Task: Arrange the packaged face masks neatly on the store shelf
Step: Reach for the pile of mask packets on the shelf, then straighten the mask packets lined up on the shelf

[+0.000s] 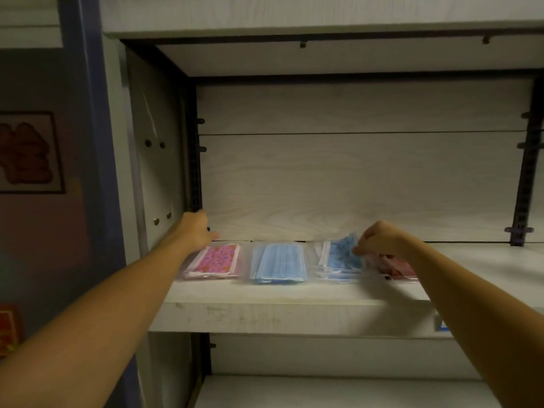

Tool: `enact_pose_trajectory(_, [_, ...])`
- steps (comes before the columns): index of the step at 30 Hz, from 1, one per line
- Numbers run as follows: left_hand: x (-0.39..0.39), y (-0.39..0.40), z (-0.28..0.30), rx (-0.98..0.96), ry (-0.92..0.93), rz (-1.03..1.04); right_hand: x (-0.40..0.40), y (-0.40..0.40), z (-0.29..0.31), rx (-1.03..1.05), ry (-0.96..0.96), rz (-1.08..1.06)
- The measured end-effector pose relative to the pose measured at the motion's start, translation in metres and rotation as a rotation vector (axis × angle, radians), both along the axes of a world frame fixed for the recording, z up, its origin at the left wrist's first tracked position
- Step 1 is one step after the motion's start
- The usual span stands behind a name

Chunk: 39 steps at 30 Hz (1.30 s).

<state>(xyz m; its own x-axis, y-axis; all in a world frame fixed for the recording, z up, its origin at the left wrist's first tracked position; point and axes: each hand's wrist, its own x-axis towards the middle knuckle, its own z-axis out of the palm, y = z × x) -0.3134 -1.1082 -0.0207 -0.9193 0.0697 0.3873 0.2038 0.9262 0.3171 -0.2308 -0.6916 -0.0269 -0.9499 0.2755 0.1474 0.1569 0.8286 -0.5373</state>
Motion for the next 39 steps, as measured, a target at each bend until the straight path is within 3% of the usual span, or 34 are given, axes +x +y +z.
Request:
enact_pose_trajectory(6, [0.005, 0.016, 0.008, -0.125, 0.020, -0.127, 0.012, -0.004, -0.003, 0.039, 0.081, -0.086])
enact_pose_trajectory(15, [0.013, 0.058, 0.006, -0.262, 0.078, -0.218, 0.056, -0.001, -0.003, 0.356, 0.161, -0.176])
enact_pose_trajectory(28, [0.088, 0.192, -0.001, -0.221, 0.145, -0.469, 0.167, 0.065, -0.008, 0.486, 0.101, -0.295])
enact_pose_trajectory(39, [0.180, 0.293, -0.006, -0.160, 0.167, -0.429, 0.242, 0.165, -0.008, 0.548, 0.129, -0.224])
